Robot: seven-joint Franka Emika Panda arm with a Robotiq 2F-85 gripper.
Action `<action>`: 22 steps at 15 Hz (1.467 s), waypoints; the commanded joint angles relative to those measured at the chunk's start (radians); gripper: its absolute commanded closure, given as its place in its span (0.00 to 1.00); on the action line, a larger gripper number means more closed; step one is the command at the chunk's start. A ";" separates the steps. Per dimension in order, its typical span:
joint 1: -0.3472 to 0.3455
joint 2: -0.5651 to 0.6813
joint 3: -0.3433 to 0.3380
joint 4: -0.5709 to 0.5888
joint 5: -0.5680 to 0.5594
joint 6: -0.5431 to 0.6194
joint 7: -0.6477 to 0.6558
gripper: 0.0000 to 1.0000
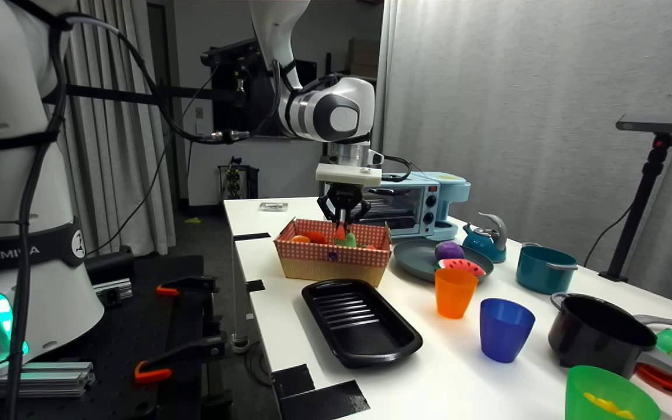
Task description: Pick up the red plush toy from the basket and put it in the orange cup.
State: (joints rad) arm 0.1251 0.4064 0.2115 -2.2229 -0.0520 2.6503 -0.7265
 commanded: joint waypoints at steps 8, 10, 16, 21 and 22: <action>-0.036 -0.226 -0.019 -0.126 -0.021 -0.019 0.037 0.97; -0.051 -0.254 -0.031 -0.130 -0.012 -0.020 0.028 0.97; -0.098 -0.278 -0.075 -0.102 0.017 -0.036 0.009 0.97; -0.134 -0.253 -0.116 -0.060 0.023 -0.053 0.005 0.97; -0.140 -0.247 -0.123 -0.049 0.021 -0.061 0.006 0.97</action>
State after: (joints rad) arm 0.0043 0.1517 0.1025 -2.3117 -0.0433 2.6433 -0.7183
